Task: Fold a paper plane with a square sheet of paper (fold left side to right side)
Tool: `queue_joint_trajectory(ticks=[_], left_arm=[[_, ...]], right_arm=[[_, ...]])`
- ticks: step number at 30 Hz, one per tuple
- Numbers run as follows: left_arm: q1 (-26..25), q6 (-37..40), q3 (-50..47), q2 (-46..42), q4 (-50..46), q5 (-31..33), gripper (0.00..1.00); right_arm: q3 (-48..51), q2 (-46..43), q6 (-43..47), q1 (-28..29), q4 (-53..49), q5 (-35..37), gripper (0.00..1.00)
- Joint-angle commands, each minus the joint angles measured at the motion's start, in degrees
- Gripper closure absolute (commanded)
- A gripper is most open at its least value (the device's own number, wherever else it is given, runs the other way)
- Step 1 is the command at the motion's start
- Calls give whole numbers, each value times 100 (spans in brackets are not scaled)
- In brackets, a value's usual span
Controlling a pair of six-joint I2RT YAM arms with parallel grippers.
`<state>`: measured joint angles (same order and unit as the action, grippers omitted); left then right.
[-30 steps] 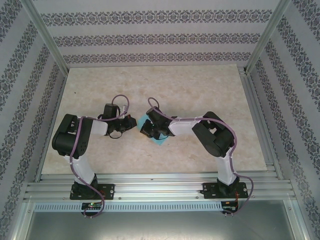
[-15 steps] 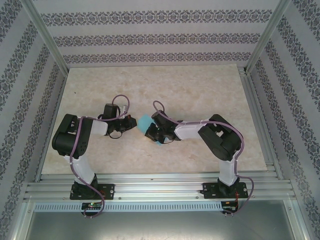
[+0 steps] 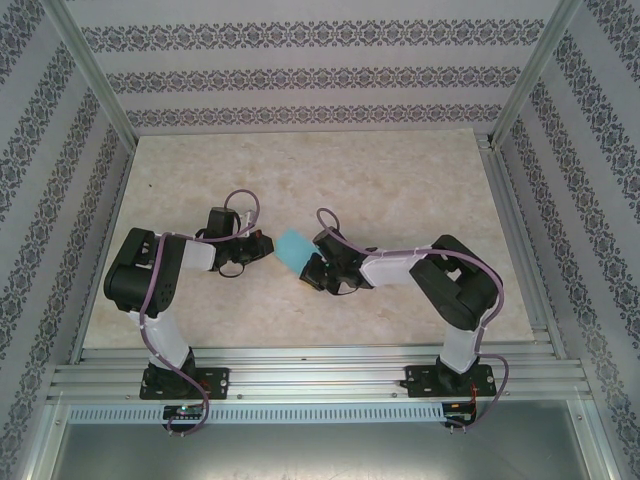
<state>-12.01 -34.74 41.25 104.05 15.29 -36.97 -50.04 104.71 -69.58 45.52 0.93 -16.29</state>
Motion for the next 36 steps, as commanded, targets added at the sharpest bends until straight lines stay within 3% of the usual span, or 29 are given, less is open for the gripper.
queue_joint_trajectory(ticks=[1,18,23,26,36], left_arm=[[69,187,-4,188,-101,331,100],[67,213,27,245,-105,316,100],[67,231,49,256,-103,275,100],[68,167,57,329,10,233,100],[67,232,50,372,-26,222,100]], right_arm=[[395,-111,-25,-86,-1136,196,94],[852,-705,361,-235,-1774,285,94],[-31,-1223,906,-322,-2562,682,93],[-694,-1075,1117,-320,-2966,681,93],[-1568,178,965,67,-2556,402,93]])
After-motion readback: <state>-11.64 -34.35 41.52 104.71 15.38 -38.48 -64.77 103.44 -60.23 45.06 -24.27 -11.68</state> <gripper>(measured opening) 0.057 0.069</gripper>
